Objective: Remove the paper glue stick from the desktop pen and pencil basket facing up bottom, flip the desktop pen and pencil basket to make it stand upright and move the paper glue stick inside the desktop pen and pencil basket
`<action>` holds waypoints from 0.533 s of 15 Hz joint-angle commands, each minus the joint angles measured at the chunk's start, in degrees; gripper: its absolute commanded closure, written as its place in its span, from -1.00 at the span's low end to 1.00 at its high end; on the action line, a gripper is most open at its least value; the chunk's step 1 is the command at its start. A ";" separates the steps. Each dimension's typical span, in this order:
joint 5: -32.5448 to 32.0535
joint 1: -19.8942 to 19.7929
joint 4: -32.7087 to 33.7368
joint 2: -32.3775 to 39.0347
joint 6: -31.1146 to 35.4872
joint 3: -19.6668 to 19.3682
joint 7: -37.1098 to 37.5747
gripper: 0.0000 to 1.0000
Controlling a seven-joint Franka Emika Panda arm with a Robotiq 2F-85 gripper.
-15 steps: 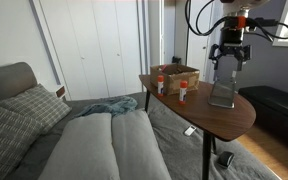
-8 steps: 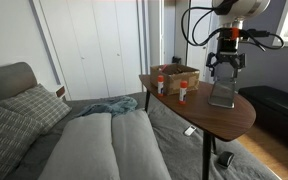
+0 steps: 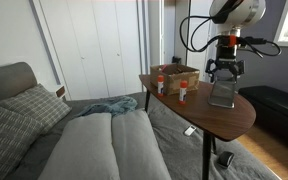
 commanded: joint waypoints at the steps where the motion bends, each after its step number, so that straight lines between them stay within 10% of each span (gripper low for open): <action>1: 2.85 -0.59 0.46 1.21 -1.07 -0.43 -1.23 -0.47; 8: -2.09 0.10 -1.51 -6.54 -1.86 0.21 1.24 -0.16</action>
